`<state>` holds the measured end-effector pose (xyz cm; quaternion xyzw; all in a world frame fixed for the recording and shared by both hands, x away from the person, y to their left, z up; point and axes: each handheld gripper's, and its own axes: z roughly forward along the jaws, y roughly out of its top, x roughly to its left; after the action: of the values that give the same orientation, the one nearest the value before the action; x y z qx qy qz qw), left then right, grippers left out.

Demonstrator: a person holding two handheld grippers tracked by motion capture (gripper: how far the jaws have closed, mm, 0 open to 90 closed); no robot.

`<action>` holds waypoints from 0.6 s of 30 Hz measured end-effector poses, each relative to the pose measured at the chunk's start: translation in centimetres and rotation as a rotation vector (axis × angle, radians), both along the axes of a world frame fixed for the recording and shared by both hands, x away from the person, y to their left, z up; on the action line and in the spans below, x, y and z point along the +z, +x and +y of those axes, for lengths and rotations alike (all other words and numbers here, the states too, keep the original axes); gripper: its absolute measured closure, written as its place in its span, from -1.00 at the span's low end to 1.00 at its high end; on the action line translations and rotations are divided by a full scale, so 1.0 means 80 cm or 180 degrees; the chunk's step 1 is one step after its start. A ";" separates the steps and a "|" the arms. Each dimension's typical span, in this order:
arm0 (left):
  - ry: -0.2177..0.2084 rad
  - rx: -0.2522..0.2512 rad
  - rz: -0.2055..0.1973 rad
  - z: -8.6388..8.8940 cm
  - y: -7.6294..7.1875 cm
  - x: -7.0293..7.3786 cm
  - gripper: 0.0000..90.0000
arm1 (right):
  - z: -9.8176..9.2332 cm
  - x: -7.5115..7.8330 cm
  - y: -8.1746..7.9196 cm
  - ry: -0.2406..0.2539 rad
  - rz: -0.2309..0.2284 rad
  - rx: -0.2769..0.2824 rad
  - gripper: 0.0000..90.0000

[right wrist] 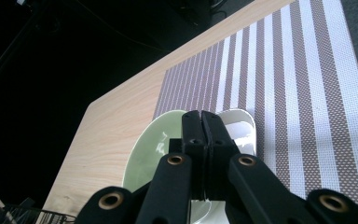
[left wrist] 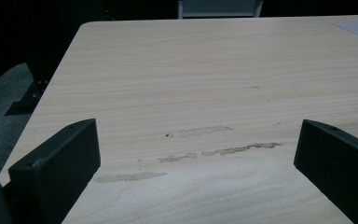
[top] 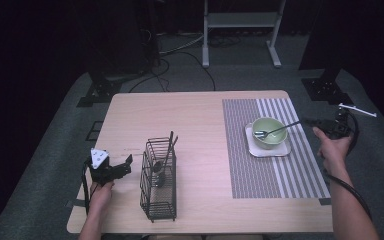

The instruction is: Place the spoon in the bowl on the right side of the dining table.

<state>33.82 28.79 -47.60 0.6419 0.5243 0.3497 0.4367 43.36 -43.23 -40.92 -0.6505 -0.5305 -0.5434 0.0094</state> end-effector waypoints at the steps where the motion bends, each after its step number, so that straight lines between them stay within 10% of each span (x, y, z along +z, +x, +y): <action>1: 0.0002 -0.0002 -0.0002 0.000 0.000 0.000 -1.00 | 0.000 -0.001 0.001 0.0012 -0.0008 -0.0013 0.98; 18: -0.0015 -0.0009 -0.0016 0.001 -0.002 0.000 -1.00 | -0.006 -0.017 0.005 0.0150 0.0061 -0.0136 0.82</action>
<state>33.65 28.84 -47.60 0.6407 0.5231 0.3495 0.4401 43.73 -43.72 -42.28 -0.6665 -0.5035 -0.5495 0.0182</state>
